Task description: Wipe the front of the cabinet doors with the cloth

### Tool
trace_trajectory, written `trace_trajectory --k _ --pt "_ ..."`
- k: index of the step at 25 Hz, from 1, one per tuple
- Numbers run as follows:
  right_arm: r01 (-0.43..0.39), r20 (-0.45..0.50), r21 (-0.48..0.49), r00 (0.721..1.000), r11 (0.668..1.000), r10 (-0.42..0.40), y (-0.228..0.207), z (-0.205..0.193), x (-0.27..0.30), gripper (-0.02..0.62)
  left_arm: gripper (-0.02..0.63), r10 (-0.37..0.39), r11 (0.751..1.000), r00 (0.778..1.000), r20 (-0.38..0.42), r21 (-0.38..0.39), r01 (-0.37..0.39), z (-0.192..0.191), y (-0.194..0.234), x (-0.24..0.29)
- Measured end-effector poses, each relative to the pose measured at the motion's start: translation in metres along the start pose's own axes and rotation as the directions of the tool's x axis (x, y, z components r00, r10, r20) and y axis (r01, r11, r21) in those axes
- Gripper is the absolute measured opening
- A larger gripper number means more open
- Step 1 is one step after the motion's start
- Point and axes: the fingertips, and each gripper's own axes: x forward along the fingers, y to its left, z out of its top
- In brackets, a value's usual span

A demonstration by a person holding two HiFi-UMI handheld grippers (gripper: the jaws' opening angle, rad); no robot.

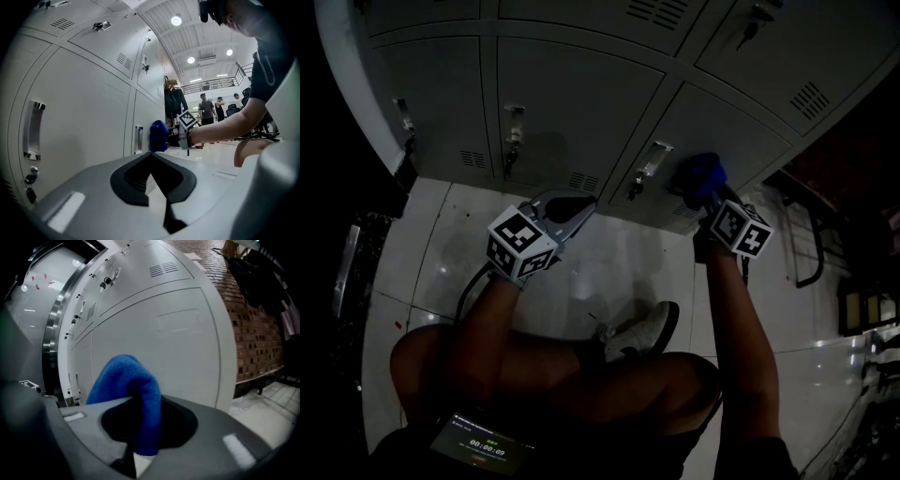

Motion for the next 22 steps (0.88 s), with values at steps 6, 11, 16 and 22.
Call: trace_trajectory --k 6,11,16,22 --pt "0.174 0.021 0.075 0.984 0.982 -0.176 -0.086 0.003 -0.035 0.075 0.005 -0.001 1.0 1.0 -0.008 0.002 0.001 -0.002 0.0 0.0" --pt "0.231 0.033 0.11 0.971 0.967 -0.236 -0.121 0.002 -0.051 0.075 0.006 -0.005 1.0 1.0 -0.014 0.003 0.005 -0.003 -0.001 0.001" --pt "0.234 0.044 0.132 0.969 0.963 -0.242 -0.116 -0.004 -0.056 0.075 0.006 -0.003 1.0 1.0 -0.014 0.003 0.003 -0.004 0.0 0.001" --pt "0.105 0.036 0.131 0.993 0.986 -0.11 -0.05 -0.022 -0.046 0.075 0.005 -0.004 1.0 1.0 -0.009 0.003 0.004 -0.002 -0.001 0.001"
